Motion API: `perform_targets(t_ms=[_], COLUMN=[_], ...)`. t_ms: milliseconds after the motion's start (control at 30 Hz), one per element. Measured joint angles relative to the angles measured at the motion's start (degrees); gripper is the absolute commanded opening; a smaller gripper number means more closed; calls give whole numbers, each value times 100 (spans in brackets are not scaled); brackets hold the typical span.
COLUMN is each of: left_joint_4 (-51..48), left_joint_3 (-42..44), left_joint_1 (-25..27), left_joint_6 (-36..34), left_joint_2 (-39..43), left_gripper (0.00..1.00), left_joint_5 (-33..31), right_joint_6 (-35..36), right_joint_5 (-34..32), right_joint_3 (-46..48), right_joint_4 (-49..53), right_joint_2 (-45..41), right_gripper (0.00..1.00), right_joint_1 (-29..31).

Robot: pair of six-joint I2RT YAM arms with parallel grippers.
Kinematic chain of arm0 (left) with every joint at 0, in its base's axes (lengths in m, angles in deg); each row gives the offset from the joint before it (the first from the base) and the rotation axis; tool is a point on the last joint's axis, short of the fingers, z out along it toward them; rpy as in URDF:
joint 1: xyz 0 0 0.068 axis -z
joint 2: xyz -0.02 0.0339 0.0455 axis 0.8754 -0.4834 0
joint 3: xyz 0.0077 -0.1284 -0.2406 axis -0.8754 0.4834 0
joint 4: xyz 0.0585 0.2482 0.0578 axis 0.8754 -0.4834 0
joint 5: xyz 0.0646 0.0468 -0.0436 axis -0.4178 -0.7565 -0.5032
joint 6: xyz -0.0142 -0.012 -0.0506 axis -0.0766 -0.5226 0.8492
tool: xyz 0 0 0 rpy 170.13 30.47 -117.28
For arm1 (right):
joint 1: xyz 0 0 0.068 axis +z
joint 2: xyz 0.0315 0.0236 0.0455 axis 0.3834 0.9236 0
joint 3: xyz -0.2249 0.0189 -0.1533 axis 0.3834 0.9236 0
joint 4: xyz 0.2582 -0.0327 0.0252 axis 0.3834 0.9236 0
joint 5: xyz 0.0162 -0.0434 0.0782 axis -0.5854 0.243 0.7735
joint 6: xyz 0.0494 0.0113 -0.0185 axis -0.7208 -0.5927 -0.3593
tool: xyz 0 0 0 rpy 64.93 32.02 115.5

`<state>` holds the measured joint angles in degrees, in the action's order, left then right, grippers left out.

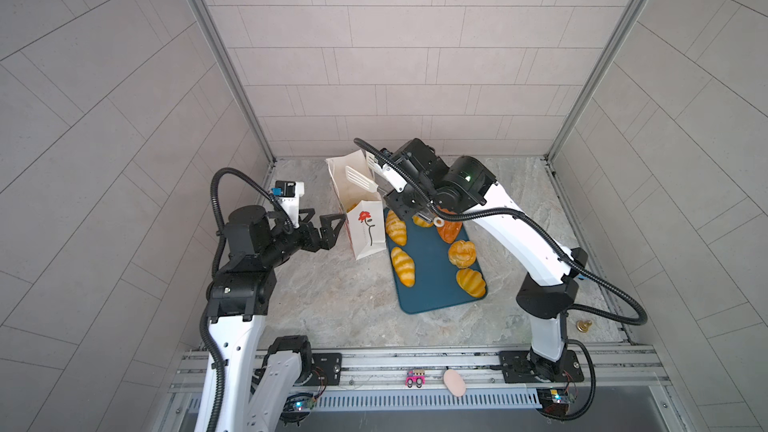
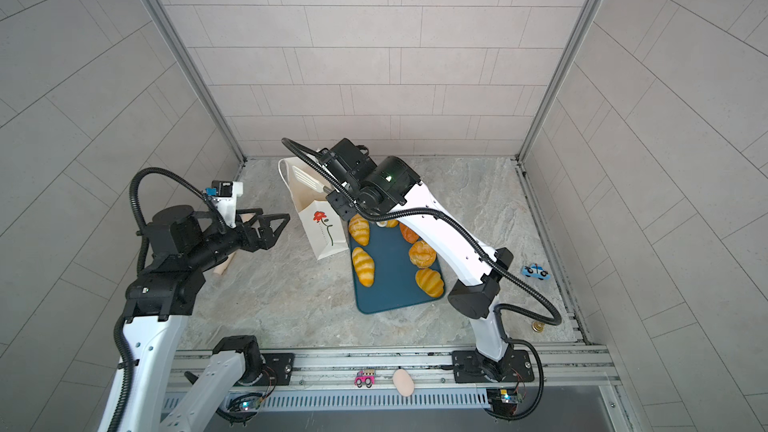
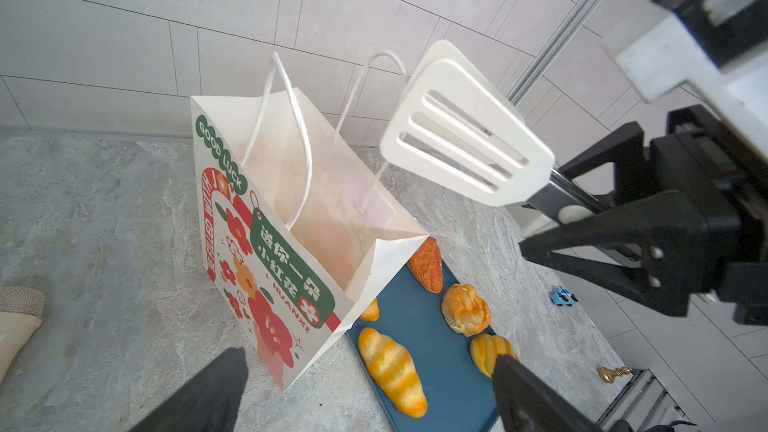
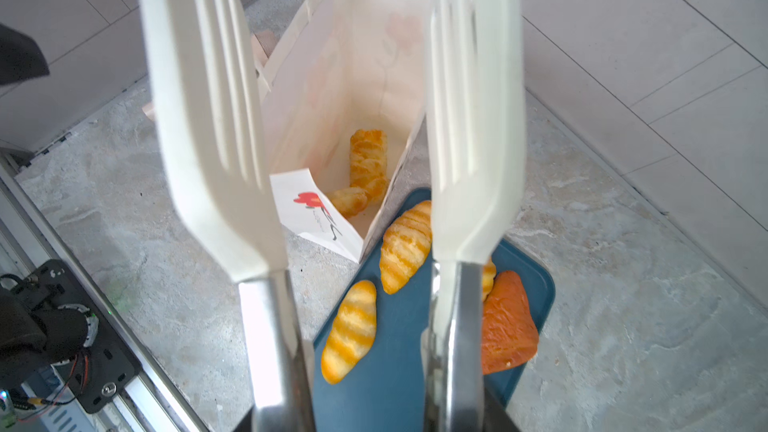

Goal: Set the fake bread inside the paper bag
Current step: 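Move the empty tongs back over the tray with the right gripper, then lower the open tongs around the striped yellow bun with the right gripper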

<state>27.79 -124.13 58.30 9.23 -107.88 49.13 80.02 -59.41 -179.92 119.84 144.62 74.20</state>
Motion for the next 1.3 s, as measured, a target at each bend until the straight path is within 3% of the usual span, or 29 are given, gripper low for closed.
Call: perform_targets(t_ms=[200, 533, 767, 1033, 1300], left_joint_4=[-4, 107, 271, 555, 734], left_joint_3=[-17, -201, -330, -695, -721], left_joint_1=[271, 1893, 2629, 3598, 3947], left_joint_6=[2, -101, -173, -431, -496], left_joint_2=[-17, -509, -938, -1770, -2295], left_gripper=[100, 100, 100, 100, 100], left_joint_5=[-28, -837, -1224, -1451, -1403], right_joint_6=[-210, -835, -1462, -2253, -2927], right_joint_5=[-409, -1075, -1025, -758, -219], right_joint_3=[1880, 4393, 6140, 7429, 8323], right_joint_4=[-201, -111, 72, 203, 219], right_joint_2=[-1272, -2997, -4107, -4994, -5449], right_gripper=[53, 53, 53, 54, 55], right_joint_1=[94, -127, -680, -706, -651])
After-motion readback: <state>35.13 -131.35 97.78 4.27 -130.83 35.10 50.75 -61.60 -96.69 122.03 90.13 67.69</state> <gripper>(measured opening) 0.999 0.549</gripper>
